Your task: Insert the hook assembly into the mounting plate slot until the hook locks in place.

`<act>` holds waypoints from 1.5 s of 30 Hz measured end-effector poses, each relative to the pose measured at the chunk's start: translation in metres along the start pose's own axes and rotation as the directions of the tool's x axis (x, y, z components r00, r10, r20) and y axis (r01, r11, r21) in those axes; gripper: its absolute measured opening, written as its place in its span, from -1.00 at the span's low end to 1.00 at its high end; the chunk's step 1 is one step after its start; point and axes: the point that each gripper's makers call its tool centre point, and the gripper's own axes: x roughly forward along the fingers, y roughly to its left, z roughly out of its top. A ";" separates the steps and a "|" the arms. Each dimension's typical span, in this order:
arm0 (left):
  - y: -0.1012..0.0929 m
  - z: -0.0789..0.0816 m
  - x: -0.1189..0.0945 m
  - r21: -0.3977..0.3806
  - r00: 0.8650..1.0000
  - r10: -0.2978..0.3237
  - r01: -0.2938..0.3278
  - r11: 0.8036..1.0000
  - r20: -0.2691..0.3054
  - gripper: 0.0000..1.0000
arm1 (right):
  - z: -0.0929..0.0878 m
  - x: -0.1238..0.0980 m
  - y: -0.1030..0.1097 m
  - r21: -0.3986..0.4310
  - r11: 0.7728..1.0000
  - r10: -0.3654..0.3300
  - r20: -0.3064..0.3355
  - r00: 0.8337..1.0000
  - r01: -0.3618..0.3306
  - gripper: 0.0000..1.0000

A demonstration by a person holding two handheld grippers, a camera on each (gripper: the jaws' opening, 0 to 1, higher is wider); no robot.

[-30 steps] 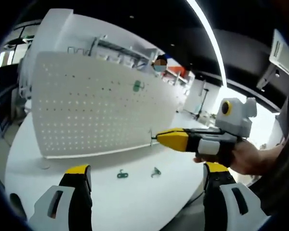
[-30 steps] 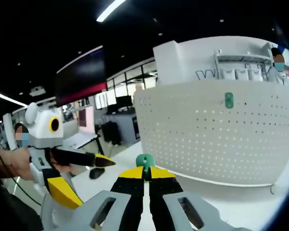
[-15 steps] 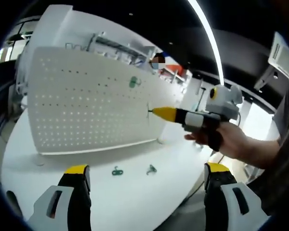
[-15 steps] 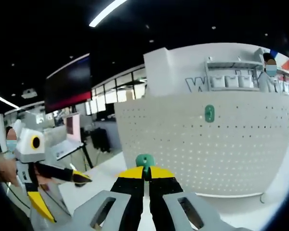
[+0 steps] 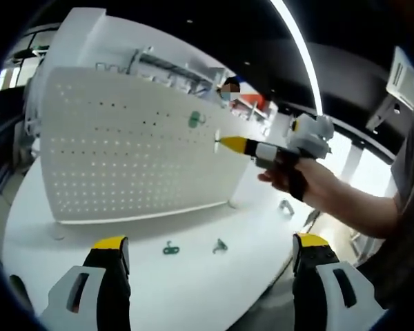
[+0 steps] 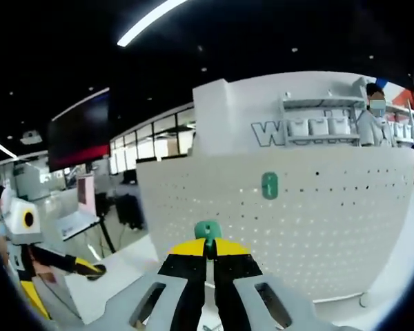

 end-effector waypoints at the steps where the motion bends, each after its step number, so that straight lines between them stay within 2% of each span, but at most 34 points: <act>1: 0.000 0.000 0.000 0.001 1.000 0.000 0.000 1.000 -0.002 1.00 | 0.001 0.001 -0.003 -0.002 1.000 -0.005 0.002 1.000 0.005 -0.99; 8: 0.003 0.000 0.002 -0.003 1.000 0.008 -0.008 1.000 -0.005 1.00 | 0.009 0.009 -0.033 -0.019 0.998 -0.059 0.019 0.998 0.060 -0.99; 10: 0.004 0.000 0.002 -0.006 1.000 0.011 -0.011 1.000 -0.004 1.00 | 0.015 0.009 -0.041 0.004 0.997 -0.076 0.036 0.996 0.076 -0.99; 18: 0.007 -0.002 0.002 -0.012 1.000 0.023 -0.023 1.000 -0.007 0.99 | 0.036 0.016 -0.067 -0.044 0.988 -0.143 0.086 0.986 0.147 -0.99; 25: 0.011 -0.003 0.001 -0.017 0.999 0.033 -0.033 0.999 -0.009 0.98 | 0.046 0.025 -0.080 -0.050 0.979 -0.193 0.123 0.974 0.200 -0.99; 35: 0.012 -0.001 -0.002 -0.006 0.999 0.037 -0.037 0.999 -0.012 1.00 | 0.048 0.044 -0.100 -0.032 0.967 -0.245 0.137 0.960 0.252 -0.99; 38: 0.013 0.000 -0.002 -0.001 0.999 0.041 -0.041 0.999 -0.013 0.99 | 0.047 0.047 -0.105 -0.005 0.965 -0.260 0.138 0.956 0.264 -0.99; 45: 0.014 0.002 -0.002 0.002 0.999 0.046 -0.046 0.999 -0.011 0.99 | 0.055 0.049 -0.113 -0.011 0.953 -0.296 0.167 0.941 0.302 -0.99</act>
